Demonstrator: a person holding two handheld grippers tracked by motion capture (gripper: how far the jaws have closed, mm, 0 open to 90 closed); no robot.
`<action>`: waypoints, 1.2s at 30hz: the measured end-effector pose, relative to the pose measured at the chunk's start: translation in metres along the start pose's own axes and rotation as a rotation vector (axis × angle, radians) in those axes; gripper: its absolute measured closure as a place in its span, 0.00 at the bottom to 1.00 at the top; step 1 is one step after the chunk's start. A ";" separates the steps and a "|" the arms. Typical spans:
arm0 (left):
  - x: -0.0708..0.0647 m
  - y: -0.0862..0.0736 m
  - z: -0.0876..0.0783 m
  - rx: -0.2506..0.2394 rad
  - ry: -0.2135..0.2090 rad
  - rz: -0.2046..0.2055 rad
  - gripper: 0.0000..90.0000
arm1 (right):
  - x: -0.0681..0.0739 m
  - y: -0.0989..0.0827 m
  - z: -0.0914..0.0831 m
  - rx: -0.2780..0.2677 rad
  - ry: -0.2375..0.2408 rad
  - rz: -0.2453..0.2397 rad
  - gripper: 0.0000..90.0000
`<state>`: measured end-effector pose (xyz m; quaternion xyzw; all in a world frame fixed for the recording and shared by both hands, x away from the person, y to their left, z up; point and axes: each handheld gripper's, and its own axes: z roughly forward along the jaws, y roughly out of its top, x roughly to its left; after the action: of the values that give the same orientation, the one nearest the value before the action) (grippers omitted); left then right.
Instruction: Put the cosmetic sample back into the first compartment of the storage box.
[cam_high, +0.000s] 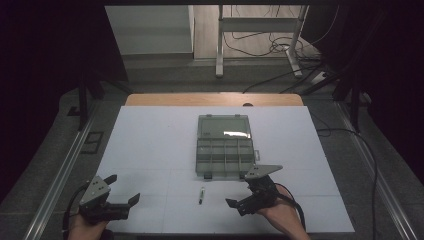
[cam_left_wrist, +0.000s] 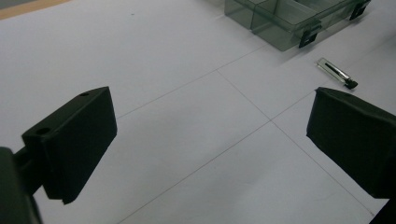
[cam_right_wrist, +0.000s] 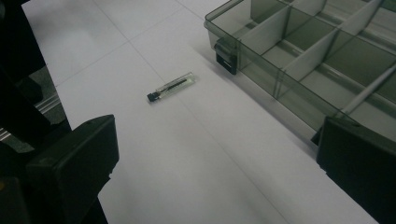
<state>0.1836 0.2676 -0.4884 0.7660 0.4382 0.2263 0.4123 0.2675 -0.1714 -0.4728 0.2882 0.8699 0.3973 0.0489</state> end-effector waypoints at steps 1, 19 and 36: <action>0.000 0.000 0.000 0.000 -0.001 -0.001 0.02 | 0.000 0.000 0.000 0.000 0.000 0.000 0.00; 0.000 0.000 0.000 0.001 -0.002 0.005 0.02 | 0.008 0.013 0.025 0.019 0.069 0.001 0.00; -0.001 0.000 0.000 0.007 -0.004 0.018 0.02 | 0.020 0.026 0.049 0.102 0.062 -0.019 0.00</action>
<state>0.1834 0.2669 -0.4883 0.7719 0.4311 0.2271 0.4084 0.2781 -0.1146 -0.4849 0.2696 0.8929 0.3605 0.0109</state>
